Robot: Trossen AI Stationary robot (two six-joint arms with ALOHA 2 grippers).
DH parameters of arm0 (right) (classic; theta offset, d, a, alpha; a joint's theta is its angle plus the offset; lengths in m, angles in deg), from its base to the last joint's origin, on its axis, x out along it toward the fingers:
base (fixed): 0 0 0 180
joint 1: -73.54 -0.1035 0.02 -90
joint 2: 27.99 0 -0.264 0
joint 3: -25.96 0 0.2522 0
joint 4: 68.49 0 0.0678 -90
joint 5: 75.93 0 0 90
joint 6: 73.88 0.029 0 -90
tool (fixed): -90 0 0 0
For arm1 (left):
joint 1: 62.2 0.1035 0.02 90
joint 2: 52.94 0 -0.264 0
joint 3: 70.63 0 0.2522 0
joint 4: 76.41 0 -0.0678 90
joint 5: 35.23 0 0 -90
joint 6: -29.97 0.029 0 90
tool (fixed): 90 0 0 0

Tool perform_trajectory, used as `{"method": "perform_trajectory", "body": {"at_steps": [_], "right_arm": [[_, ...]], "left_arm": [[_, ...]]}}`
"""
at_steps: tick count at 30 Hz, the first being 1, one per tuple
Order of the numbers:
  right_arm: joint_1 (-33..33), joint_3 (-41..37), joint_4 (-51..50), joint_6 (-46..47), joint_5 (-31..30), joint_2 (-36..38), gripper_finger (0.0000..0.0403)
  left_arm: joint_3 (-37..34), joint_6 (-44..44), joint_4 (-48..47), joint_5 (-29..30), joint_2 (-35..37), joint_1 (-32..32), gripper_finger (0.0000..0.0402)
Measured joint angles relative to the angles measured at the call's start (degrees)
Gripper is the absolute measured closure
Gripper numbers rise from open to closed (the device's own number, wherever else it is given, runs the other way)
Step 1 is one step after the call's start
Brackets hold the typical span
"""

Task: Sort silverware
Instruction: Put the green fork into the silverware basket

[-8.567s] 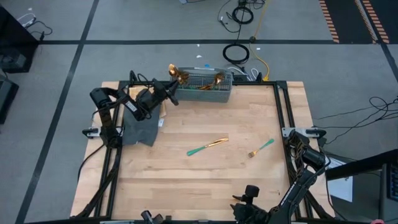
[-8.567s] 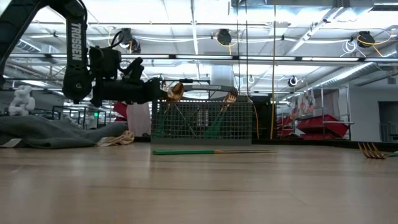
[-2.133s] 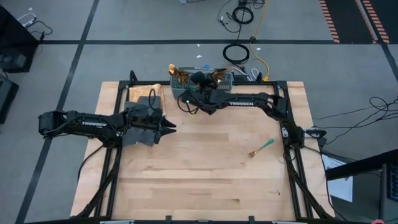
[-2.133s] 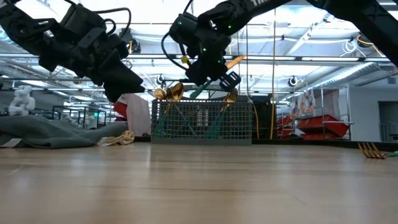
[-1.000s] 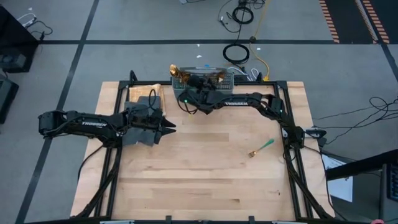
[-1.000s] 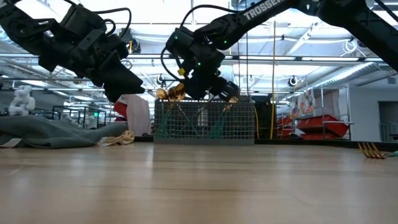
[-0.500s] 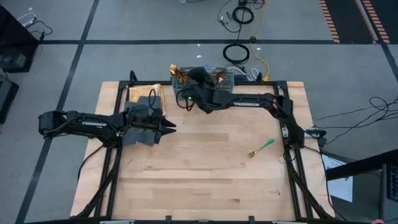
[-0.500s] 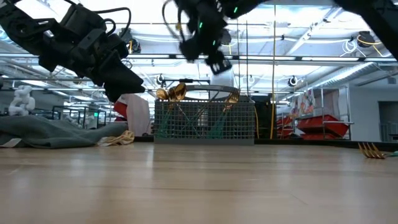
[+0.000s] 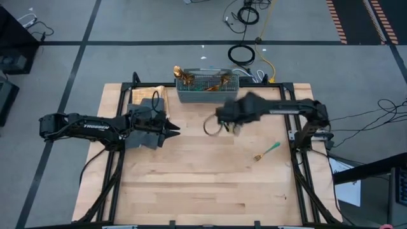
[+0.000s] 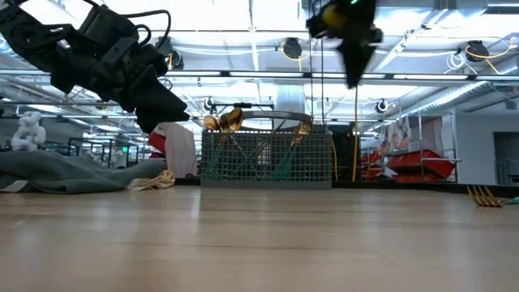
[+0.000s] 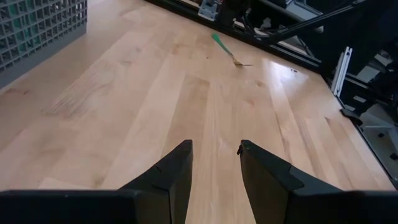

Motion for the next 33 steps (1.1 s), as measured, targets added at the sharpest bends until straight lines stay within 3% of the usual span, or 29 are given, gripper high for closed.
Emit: {"method": "perform_trajectory", "body": {"at_steps": [2, 5, 11, 15, 22, 33], "right_arm": [[-3.71, -4.10, 0.66, -1.11, 6.56, 1.71, 0.0242], [-7.95, -13.01, -3.89, 1.97, 8.28, 3.30, 0.0243], [-16.75, -32.18, 1.43, 10.29, 15.89, 5.91, 0.0243], [-20.54, -40.25, 2.83, 15.10, 19.58, 6.07, 0.0243], [-23.57, -44.52, 13.74, 11.09, 21.40, 5.99, 0.0243], [-23.85, -45.51, 17.99, 7.18, 17.78, 5.99, 0.0243]], "left_arm": [[0.00, 0.08, -0.21, 0.00, 0.00, 0.00, 0.0262], [-0.02, 0.20, -0.61, 0.00, 0.00, -0.10, 0.0262], [-0.02, 0.24, -0.27, 0.00, 0.00, -0.22, 0.0262], [-0.02, 0.22, 0.00, 0.01, 0.00, -0.22, 0.0262], [-0.02, 0.17, -0.02, 0.30, 0.00, -0.22, 0.0262], [-0.02, -1.07, -0.07, 1.51, 0.00, -0.22, 0.0262]]}}
